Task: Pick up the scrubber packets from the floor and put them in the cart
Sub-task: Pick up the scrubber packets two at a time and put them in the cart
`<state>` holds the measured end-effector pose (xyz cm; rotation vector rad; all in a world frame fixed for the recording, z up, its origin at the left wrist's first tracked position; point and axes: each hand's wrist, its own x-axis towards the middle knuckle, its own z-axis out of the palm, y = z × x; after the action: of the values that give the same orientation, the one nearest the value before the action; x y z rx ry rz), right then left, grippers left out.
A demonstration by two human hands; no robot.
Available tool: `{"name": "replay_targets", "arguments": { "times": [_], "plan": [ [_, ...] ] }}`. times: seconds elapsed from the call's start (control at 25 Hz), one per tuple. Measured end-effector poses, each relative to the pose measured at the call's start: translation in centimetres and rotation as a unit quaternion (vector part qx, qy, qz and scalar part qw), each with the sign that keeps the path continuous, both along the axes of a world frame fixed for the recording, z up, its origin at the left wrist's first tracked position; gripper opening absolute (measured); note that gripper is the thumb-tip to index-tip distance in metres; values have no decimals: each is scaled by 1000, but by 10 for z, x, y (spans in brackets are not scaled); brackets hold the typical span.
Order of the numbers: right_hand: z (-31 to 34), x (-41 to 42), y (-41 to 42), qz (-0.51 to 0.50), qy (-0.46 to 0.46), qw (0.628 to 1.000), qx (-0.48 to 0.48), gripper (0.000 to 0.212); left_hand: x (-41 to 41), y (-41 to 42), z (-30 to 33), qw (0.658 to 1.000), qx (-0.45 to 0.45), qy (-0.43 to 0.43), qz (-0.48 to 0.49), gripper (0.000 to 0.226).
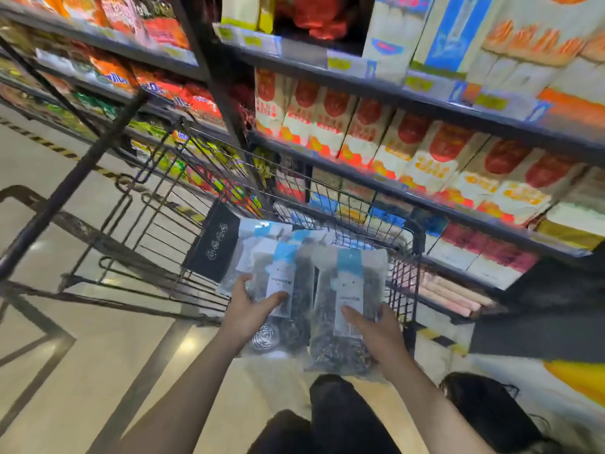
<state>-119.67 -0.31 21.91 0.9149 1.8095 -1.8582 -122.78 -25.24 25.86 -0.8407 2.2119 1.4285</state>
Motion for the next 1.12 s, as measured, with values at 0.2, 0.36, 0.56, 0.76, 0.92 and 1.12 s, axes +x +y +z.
{"name": "replay_targets", "arguments": {
  "times": [0.2, 0.36, 0.56, 0.76, 0.92, 1.12],
  "plan": [
    [-69, -62, -1, -35, -62, 996, 62, 30, -86, -34, -69, 999, -39, -12, -14, 82],
    [-120, -79, 0, -48, -117, 986, 110, 46, -123, -78, -135, 995, -80, -53, -35, 89],
    [-137, -85, -15, -121, -106, 967, 199, 60, -144, -117, -177, 991, -103, -49, -72, 87],
    [-153, -78, -41, -22, -77, 948, 308, 89, -133, -123, -198, 930, -247, -29, -271, 88],
    [-144, -88, -37, 75, -124, 929, 341, 89, -137, -113, -195, 900, -263, -72, -339, 81],
    [-95, -84, -50, 120, -146, 890, 414, 77, -148, -115, -146, 889, -279, -92, -353, 73]
  ]
}}
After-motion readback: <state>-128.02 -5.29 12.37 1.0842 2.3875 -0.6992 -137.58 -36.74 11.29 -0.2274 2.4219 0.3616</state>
